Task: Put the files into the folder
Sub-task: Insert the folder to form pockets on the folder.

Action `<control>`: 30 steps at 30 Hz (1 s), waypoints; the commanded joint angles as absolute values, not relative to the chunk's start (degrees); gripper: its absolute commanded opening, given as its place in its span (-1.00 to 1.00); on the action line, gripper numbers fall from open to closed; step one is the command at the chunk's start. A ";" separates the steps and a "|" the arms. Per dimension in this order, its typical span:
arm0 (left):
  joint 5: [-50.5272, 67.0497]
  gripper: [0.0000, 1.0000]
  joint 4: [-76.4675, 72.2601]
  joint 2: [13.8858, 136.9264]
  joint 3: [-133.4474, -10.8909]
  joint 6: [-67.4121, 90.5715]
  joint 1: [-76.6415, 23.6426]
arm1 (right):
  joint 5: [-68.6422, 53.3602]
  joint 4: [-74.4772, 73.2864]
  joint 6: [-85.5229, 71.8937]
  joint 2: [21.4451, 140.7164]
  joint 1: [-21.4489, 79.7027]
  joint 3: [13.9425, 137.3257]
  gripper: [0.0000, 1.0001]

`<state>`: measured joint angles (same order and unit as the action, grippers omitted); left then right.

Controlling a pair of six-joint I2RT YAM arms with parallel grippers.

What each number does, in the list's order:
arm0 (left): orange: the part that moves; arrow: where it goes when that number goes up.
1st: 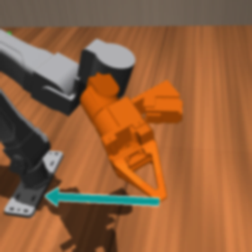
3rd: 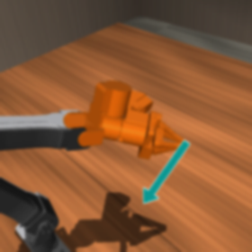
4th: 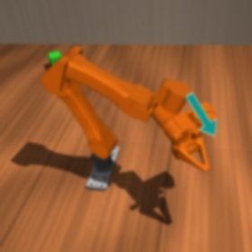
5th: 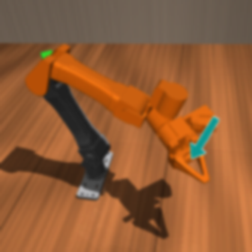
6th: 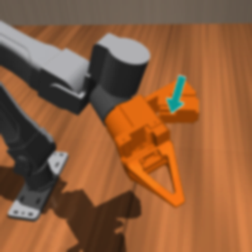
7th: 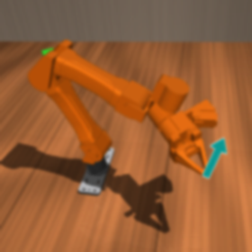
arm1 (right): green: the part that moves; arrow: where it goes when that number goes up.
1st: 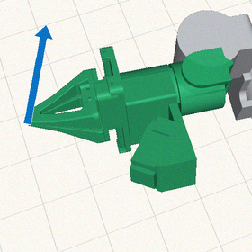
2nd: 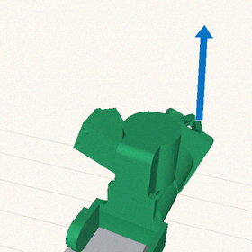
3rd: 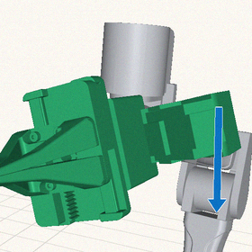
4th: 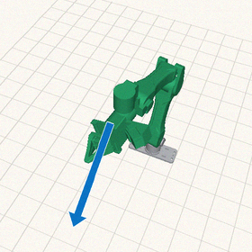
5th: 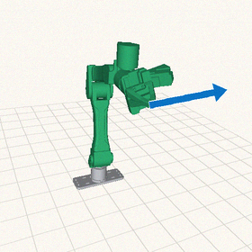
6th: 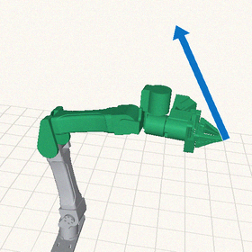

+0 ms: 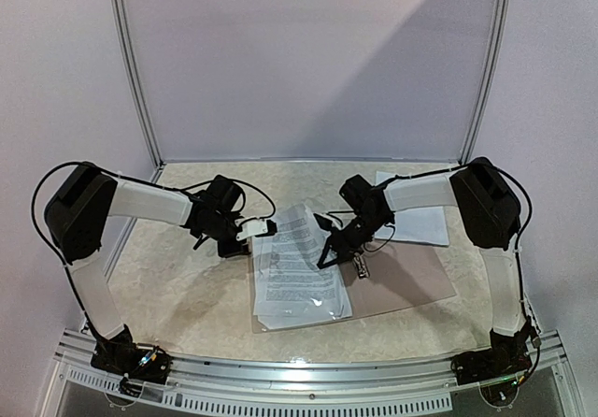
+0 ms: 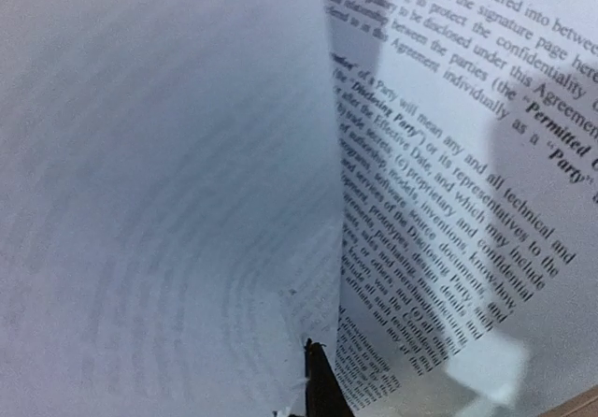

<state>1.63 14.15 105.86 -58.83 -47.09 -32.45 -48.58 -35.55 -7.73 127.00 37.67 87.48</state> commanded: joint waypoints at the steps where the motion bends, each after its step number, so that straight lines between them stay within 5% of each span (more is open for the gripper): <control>1: 0.18 -0.02 17.40 109.83 -57.73 -46.87 -32.48 | -45.67 -30.64 -12.53 129.84 37.06 88.24 -0.83; 5: 0.18 -0.02 17.57 109.50 -57.45 -46.83 -32.43 | -40.99 -27.48 -15.74 128.89 36.84 86.95 -0.56; 20: -2.24 -0.02 18.36 108.86 -58.85 -45.48 -30.85 | -32.12 -11.82 -25.82 123.50 34.59 80.77 -0.27; 30: 4.40 -0.06 20.52 114.59 -69.17 -29.00 -26.32 | -24.17 -7.36 -28.52 122.87 34.57 80.32 -0.01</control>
